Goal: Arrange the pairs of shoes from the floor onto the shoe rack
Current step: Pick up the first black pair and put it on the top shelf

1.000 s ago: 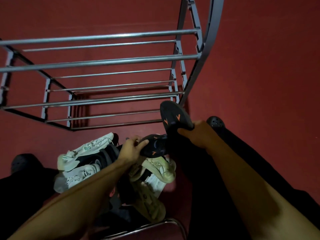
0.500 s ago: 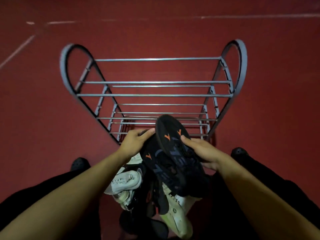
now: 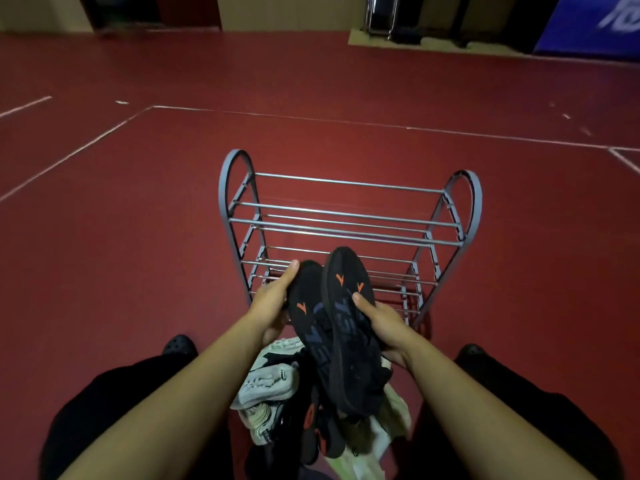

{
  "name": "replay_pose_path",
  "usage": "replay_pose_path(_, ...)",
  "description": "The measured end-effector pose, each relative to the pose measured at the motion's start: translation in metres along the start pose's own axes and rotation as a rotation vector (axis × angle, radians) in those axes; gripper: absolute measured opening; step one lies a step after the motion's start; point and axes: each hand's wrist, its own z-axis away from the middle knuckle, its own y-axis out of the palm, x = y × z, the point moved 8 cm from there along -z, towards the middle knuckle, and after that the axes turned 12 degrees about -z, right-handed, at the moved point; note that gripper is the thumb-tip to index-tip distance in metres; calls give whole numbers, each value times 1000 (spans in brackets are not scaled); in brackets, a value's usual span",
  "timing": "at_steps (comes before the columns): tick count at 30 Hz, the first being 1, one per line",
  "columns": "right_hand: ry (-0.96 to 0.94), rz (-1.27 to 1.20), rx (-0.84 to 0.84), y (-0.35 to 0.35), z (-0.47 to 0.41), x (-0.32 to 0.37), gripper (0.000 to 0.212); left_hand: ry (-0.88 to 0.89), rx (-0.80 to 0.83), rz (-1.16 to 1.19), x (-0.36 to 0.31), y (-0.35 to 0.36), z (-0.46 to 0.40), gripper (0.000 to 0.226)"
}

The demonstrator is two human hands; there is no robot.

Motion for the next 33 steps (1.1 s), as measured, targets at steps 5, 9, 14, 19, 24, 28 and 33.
replay_pose_path(5, -74, -81, -104, -1, 0, 12, 47, -33, 208, 29, 24, 26, 22, 51)
replay_pose_path(9, -102, -118, -154, 4, 1, 27, 52, -55, 314, -118, 41, 37, 31, 56)
replay_pose_path(14, -80, -69, -198, 5, 3, 38, 52, -36, 275, -107, 42, 39, 30, 51)
replay_pose_path(19, -60, -7, -164, 13, 5, 44, 51, 19, 79, -73, 46, 27, 15, 45)
replay_pose_path(24, -68, -52, -234, 0, 4, 56, 51, 88, -40, -222, 37, -8, 14, 44)
replay_pose_path(28, -98, -10, -304, -13, 4, 64, 56, 166, -132, -294, 19, -33, 19, 30)
replay_pose_path(33, -54, -10, -199, 5, -6, 53, 75, 210, -117, -278, 2, -33, 20, 30)
